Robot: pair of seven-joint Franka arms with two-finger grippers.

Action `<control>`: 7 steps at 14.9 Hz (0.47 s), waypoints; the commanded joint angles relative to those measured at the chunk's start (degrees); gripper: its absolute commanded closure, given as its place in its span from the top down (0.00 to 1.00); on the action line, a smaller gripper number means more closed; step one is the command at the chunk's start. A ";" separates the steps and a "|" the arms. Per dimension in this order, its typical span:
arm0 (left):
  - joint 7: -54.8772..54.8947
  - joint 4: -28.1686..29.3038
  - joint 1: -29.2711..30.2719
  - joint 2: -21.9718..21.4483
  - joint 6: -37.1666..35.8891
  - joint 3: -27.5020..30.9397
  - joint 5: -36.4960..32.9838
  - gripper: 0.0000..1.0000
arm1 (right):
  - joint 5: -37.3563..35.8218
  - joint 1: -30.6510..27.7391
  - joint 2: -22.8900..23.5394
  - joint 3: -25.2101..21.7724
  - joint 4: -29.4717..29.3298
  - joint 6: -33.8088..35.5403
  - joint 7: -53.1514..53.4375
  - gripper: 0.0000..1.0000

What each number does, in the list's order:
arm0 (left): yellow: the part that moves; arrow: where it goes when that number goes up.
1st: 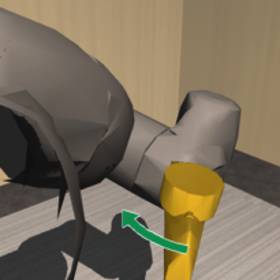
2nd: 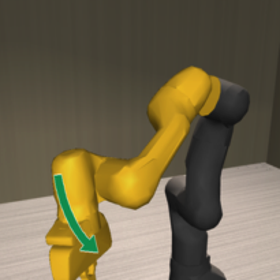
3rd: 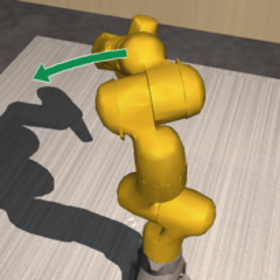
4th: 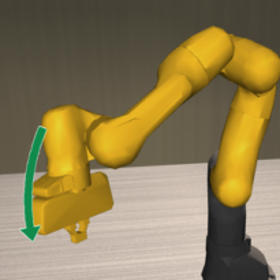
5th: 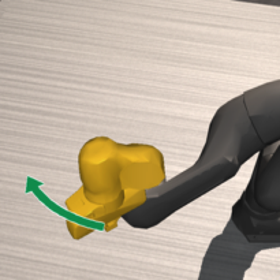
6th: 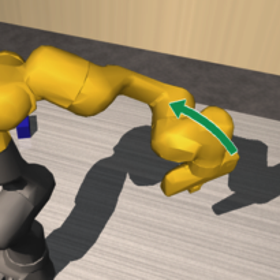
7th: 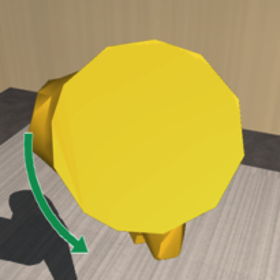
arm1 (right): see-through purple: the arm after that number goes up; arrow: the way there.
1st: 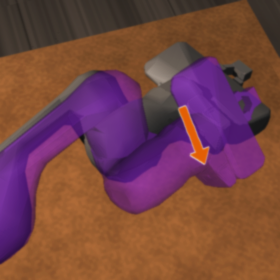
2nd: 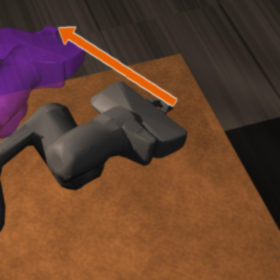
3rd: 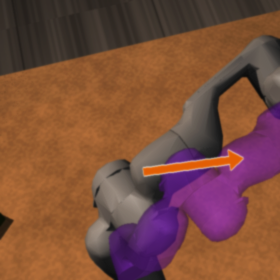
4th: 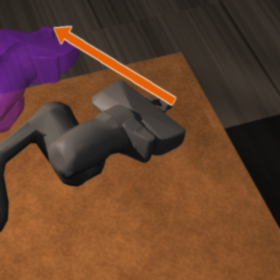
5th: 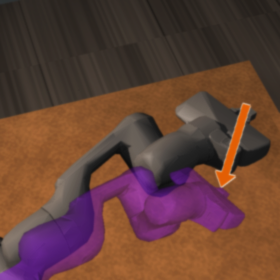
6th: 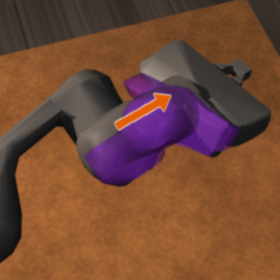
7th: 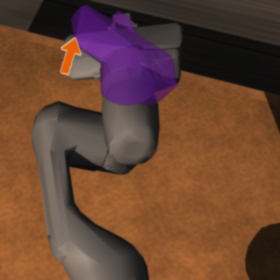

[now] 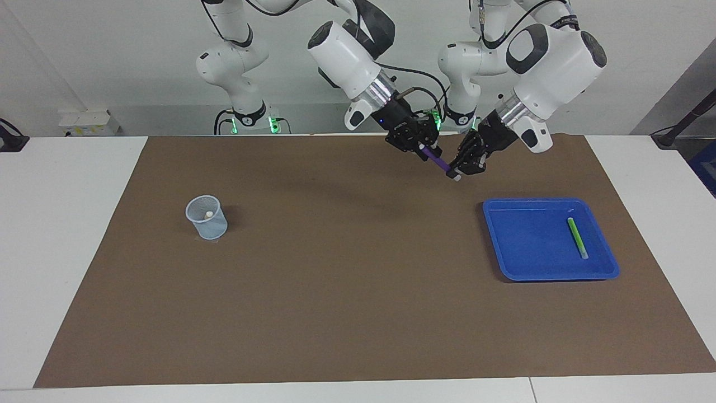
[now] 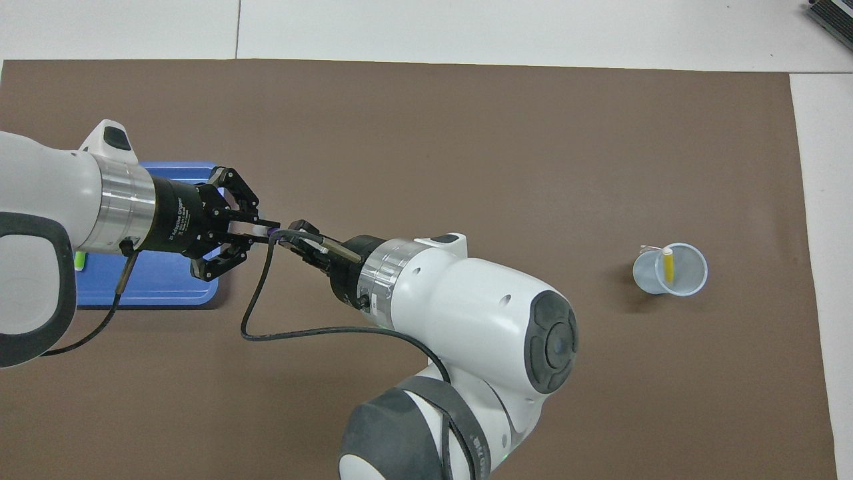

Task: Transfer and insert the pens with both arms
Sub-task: 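Close the right gripper on the purple pen's free end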

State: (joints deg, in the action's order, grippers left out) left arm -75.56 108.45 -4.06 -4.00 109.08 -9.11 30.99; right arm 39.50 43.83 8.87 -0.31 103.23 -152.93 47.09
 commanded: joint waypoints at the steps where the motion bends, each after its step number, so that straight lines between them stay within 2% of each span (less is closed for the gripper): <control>1: -1.08 2.12 -0.95 -2.06 1.23 0.67 -0.76 0.00 | -0.74 -0.76 0.80 0.31 -1.27 0.35 1.07 0.42; 4: -1.08 2.12 -0.95 -2.06 1.23 0.67 -0.76 0.00 | -0.74 -0.67 0.80 0.31 -1.10 0.35 0.98 0.40; 7: -1.34 2.03 -0.95 -2.06 1.31 0.67 -0.76 0.00 | -0.74 -0.58 0.71 0.31 -0.75 0.44 1.07 0.28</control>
State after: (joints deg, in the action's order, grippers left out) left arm -75.60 108.54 -4.10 -4.03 109.12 -9.13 30.94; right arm 39.50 43.78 8.90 -0.36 103.13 -152.99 47.09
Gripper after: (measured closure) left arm 0.833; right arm 0.665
